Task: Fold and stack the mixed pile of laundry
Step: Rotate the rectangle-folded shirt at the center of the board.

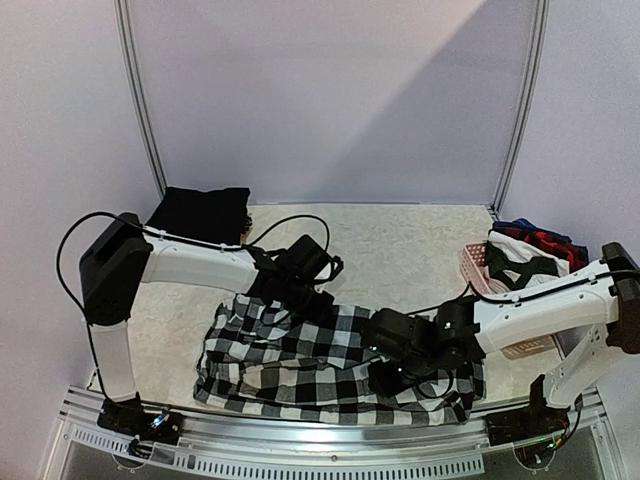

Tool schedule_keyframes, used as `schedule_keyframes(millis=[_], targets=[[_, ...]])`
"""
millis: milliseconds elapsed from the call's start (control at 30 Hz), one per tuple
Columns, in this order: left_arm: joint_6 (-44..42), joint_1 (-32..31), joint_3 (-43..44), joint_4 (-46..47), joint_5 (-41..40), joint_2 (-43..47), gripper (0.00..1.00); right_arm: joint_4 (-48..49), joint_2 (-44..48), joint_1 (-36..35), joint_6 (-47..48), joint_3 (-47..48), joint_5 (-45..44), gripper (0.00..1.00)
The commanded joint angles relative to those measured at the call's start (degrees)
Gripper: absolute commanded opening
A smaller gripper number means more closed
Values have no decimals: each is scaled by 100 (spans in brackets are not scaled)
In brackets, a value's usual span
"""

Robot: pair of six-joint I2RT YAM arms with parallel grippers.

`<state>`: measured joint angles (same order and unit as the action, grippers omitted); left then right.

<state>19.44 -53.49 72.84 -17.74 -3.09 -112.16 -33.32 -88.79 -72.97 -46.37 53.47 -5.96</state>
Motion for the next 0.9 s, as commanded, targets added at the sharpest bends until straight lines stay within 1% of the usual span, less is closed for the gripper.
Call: schedule_keyframes(millis=[0, 100, 267, 567, 700, 867], targets=[[-54, 221, -77, 1, 106, -277, 31, 287, -249, -142, -345, -286, 327, 34], [-42, 334, -157, 64, 128, -304, 31, 457, -341, -75, -346, -458, 193, 35], [37, 490, -275, 51, 120, -356, 30, 697, -495, 292, -265, -671, 226, 35], [198, 812, -764, 198, 72, -273, 30, 1086, -882, 1276, 173, -812, 511, 36], [317, 946, -1054, 189, 26, -107, 30, 1334, -1126, 1835, 436, -614, 815, 37], [433, 1061, -1369, 205, 15, 151, 30, 1194, -1789, 2508, 975, 0, 1007, 37]])
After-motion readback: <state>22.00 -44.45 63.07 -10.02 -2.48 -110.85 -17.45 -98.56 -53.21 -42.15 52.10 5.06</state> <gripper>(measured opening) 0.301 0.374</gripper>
